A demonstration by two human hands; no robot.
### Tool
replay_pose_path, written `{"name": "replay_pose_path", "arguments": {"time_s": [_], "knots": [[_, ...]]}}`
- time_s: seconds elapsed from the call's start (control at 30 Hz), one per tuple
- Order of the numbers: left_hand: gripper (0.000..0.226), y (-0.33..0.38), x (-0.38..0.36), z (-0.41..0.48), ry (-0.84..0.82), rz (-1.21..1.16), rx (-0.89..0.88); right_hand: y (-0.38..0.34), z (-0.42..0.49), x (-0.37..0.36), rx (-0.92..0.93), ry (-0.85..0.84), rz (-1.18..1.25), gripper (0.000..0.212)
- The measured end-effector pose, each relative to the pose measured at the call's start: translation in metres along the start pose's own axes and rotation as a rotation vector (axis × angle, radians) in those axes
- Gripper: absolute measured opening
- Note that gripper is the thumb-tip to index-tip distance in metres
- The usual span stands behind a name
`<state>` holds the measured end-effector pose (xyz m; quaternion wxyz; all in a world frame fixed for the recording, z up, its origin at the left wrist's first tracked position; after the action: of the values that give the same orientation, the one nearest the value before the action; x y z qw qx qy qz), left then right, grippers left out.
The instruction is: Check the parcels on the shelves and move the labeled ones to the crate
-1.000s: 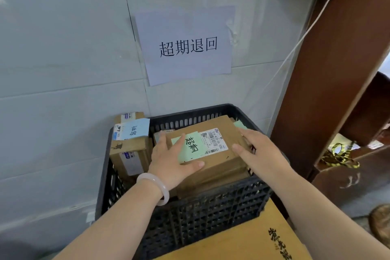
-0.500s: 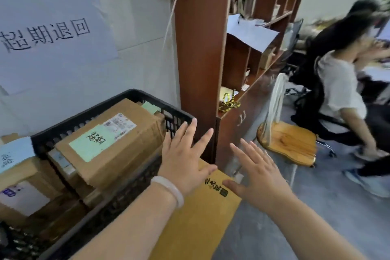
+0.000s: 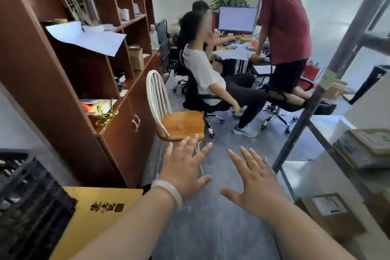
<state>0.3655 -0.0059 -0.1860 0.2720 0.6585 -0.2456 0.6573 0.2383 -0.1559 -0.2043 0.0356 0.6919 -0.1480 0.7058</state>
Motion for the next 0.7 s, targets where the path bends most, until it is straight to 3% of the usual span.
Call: {"name": "replay_pose_path", "arguments": {"time_s": [0.33,0.7], "knots": [[0.079,0.17,-0.053,0.031,-0.172,0.051,-0.431,0.111,-0.122,-0.024,-0.485,0.018,0.123,0.092],[0.073,0.275,-0.105,-0.028,-0.299,-0.004,-1.076,0.064,-0.277,-0.067,-1.144,0.05,0.215,0.082]]}}
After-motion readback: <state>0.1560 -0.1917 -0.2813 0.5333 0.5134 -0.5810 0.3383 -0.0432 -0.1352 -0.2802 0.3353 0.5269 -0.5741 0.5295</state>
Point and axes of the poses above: each hand's wrist, its own z-axis towards the middle knuckle, its own x-axis out of the back of the hand, y = z × x, the point moved 2 cm from there along z, towards the middle knuckle, and after that the axes turned 8 degrees about x, right-handed, at the moved point
